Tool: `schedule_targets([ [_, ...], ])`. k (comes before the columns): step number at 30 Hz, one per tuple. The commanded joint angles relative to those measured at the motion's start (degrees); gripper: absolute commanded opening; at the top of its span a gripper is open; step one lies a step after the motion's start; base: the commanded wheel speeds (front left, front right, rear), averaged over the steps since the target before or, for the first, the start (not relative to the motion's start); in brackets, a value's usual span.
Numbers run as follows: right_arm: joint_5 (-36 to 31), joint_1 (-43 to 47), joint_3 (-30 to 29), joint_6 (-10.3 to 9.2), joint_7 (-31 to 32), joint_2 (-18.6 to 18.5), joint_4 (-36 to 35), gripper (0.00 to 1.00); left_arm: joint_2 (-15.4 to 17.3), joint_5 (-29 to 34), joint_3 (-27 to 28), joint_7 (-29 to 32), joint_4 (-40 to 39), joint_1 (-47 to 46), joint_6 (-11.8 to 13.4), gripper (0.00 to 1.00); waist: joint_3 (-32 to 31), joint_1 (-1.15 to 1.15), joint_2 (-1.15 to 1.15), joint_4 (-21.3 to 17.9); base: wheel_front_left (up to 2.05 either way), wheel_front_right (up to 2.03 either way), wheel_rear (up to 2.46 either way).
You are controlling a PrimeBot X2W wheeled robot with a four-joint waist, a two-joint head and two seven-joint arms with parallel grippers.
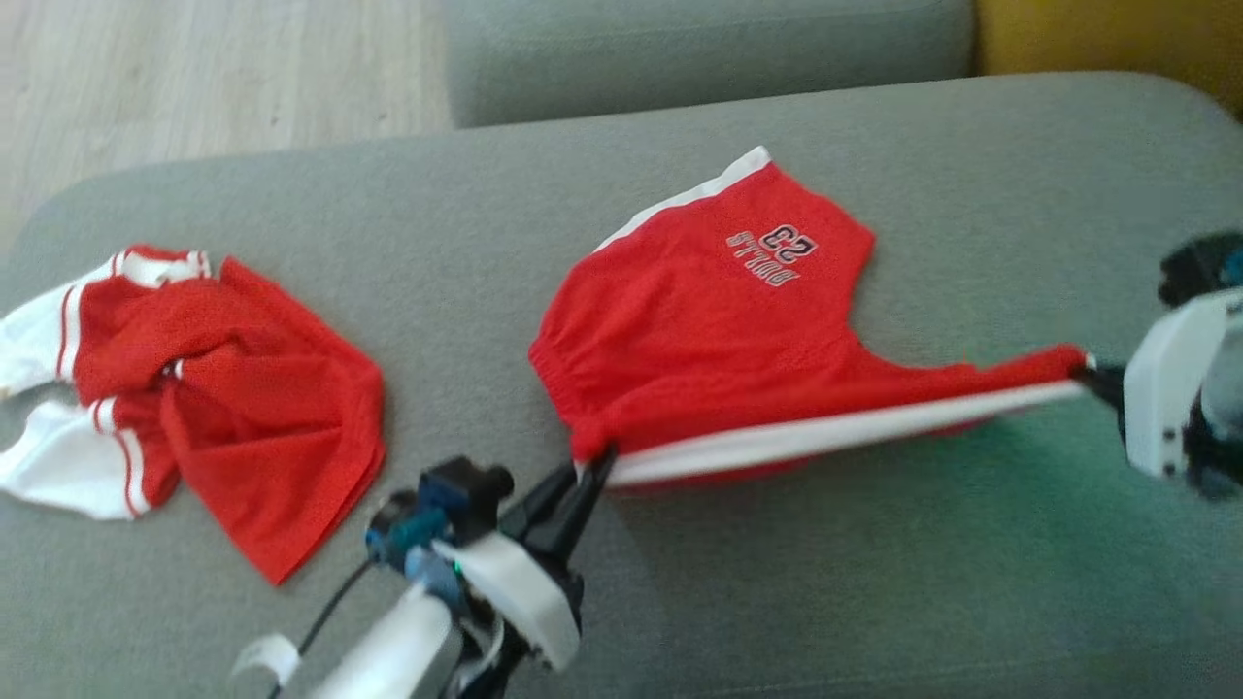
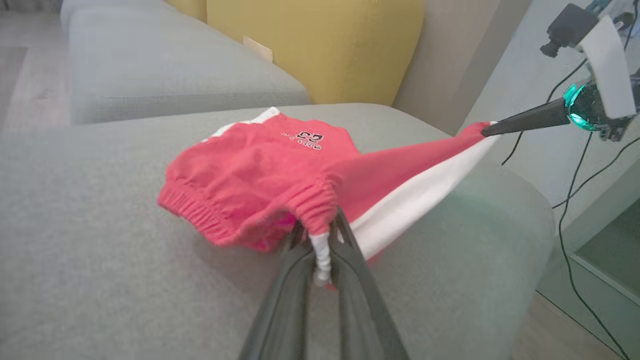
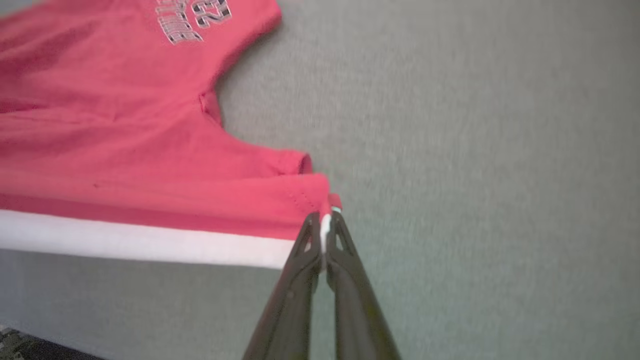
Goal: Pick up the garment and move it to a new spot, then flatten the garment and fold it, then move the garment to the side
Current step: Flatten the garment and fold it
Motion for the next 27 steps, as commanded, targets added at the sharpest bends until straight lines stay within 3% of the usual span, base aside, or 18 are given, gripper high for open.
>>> schedule_targets([
  [1, -1.1, -3.1, -1.3, -0.06, 0.5, -1.4, -1.5, 0.00, 0.7, 0.0, 3.1, 0.0, -1.7, -3.7, 0.5, 0.00, 1.8, 0.00, 0.00, 1.8, 0.00, 0.00, 0.00],
  [16, -9.2, -21.2, -6.7, -0.06, 13.6, 5.3, 5.8, 0.00, -4.1, 0.4, 1.0, 0.7, 4.2, -19.3, 0.1, 0.00, 12.6, 0.00, 0.00, 11.1, 0.00, 0.00, 0.00],
  [27, -15.0, -30.6, -7.2, -0.06, 18.5, 5.9, 10.5, 0.00, -5.6, -3.2, -3.5, -0.8, 10.7, -28.0, -0.5, 0.00, 18.3, 0.00, 0.00, 15.3, 0.00, 0.00, 0.00],
])
